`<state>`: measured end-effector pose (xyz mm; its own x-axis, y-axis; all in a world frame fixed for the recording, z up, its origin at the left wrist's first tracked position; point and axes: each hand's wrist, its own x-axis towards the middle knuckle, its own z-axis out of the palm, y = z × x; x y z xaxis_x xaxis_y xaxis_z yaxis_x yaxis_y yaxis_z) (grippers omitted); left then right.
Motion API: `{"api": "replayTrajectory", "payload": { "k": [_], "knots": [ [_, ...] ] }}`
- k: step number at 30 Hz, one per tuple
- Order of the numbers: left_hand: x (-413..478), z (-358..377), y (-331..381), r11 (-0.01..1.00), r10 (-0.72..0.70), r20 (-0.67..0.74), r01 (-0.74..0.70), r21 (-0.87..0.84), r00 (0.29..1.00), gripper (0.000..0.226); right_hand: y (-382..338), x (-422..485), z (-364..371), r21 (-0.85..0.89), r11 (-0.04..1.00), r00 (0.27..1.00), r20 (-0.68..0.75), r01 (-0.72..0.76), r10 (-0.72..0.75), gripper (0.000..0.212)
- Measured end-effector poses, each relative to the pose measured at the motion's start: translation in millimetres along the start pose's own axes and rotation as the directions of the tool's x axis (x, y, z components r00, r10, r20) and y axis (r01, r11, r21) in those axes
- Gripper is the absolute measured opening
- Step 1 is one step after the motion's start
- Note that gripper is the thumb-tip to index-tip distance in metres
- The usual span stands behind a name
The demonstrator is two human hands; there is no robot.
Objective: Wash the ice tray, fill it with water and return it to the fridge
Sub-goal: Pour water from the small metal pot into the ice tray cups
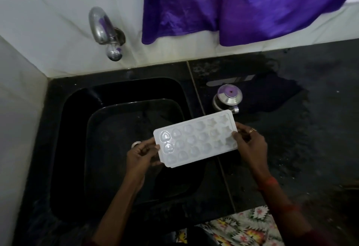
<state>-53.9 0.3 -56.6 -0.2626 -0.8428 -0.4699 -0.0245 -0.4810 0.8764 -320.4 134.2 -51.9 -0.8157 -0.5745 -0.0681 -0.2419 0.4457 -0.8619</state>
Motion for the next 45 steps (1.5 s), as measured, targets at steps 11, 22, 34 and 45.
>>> {"api": "replayTrajectory", "payload": {
  "k": [11, 22, 34, 45],
  "knots": [
    [9, 85, -25, 0.965, -0.139, 0.144, 0.101, 0.242, 0.980, 0.019, 52, 39, -77, -0.235, 0.964, 0.992, -0.037, -0.124, 0.119, 0.026],
    [31, 144, -16, 0.975, -0.080, 0.100, 0.057, 0.213, 0.992, 0.018, 52, 89, -90, -0.316, 0.927, 0.979, -0.084, -0.202, 0.185, 0.025],
    [43, 151, -20, 0.970, -0.135, 0.067, 0.118, 0.212, 0.989, 0.017, 16, 83, -52, -0.213, 0.976, 0.999, -0.001, 0.031, -0.032, 0.016],
    [42, 152, -20, 0.975, -0.152, 0.065, 0.139, 0.171, 0.986, 0.017, -11, 84, -2, 0.081, 0.973, 0.961, 0.195, -0.218, 0.199, 0.049]
  ]
}}
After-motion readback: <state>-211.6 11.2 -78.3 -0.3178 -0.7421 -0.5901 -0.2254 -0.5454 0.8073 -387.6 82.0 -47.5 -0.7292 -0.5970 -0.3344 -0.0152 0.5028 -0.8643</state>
